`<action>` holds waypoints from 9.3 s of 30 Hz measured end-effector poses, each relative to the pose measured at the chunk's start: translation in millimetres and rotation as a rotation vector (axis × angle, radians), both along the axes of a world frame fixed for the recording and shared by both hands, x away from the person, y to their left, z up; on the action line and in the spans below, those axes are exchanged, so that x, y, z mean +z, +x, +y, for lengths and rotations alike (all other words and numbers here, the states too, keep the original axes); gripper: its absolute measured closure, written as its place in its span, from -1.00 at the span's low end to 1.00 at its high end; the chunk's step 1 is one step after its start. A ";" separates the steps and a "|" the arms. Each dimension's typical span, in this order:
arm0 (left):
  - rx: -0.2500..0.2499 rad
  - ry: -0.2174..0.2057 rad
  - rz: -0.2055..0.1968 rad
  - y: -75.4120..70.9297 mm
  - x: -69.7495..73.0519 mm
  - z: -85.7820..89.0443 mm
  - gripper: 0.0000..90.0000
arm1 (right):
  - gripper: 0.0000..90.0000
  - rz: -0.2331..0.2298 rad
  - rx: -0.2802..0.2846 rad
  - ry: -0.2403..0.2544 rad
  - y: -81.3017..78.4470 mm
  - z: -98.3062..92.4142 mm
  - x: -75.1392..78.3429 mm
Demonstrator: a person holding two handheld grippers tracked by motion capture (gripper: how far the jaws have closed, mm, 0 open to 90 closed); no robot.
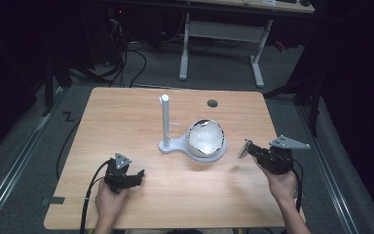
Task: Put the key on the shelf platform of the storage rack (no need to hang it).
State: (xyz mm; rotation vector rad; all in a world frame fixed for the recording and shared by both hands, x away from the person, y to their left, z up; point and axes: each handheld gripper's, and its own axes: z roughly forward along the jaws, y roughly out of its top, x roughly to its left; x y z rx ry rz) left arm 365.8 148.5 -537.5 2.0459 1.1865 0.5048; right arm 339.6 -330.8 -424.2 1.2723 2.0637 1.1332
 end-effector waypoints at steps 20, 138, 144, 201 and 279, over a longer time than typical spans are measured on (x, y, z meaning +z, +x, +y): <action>0.000 0.000 0.001 0.0 0.1 0.0 -0.50 | 0.82 -0.017 0.118 0.046 -14.4 23.0 20.0; 0.000 -0.001 0.000 0.0 0.0 0.1 -0.50 | 0.82 0.138 0.207 0.022 109.0 105.1 -31.0; 0.000 -0.001 0.000 0.0 0.0 0.1 -0.50 | 0.81 0.139 0.196 0.020 112.0 106.3 -32.0; -0.001 -0.001 0.000 0.0 0.0 0.1 -0.50 | 0.20 0.066 0.061 0.065 88.4 58.8 3.4; -0.001 0.001 0.001 0.0 0.1 0.0 -0.50 | 0.24 0.001 -0.024 0.108 -10.0 -9.9 -8.8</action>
